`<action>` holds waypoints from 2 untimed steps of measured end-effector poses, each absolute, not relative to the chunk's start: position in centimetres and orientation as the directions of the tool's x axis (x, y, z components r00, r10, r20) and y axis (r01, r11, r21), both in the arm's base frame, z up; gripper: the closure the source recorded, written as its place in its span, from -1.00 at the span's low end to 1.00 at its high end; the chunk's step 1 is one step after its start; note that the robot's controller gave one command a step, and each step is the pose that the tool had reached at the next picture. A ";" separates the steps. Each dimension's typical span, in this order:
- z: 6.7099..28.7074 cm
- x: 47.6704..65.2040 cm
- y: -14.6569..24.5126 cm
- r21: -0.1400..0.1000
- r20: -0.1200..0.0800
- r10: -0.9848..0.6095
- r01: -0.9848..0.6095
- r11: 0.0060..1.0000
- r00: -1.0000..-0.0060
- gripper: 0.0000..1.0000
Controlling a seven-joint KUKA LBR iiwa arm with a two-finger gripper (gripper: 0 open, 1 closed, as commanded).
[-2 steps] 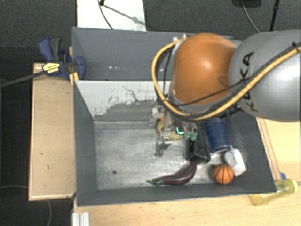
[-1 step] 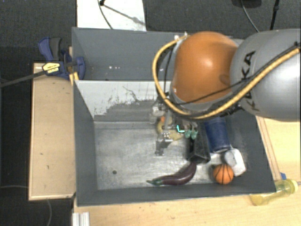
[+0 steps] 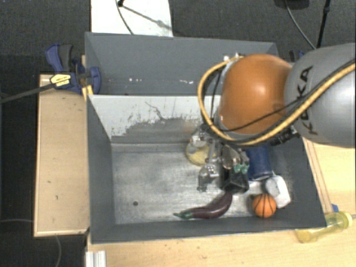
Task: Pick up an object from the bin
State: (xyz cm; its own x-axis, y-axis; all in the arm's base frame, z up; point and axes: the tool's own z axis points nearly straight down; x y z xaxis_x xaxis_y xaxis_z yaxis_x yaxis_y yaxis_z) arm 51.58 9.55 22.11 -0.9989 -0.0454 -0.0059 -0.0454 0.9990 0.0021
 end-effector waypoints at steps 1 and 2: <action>19.2 50.9 7.6 -0.002 -0.002 -0.191 -0.191 0.982 -0.982 -1.00; 14.0 50.3 7.0 0.000 -0.007 -0.263 -0.263 0.965 -0.965 -1.00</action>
Offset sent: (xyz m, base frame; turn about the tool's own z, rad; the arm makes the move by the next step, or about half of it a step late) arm -0.0171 -0.0296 -0.0978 -0.2259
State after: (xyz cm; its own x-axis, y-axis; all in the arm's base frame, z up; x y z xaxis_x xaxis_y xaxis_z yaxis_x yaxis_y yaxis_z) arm 50.32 7.02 14.03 -0.9649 -0.2626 -0.0073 -0.2626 0.9649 -0.0003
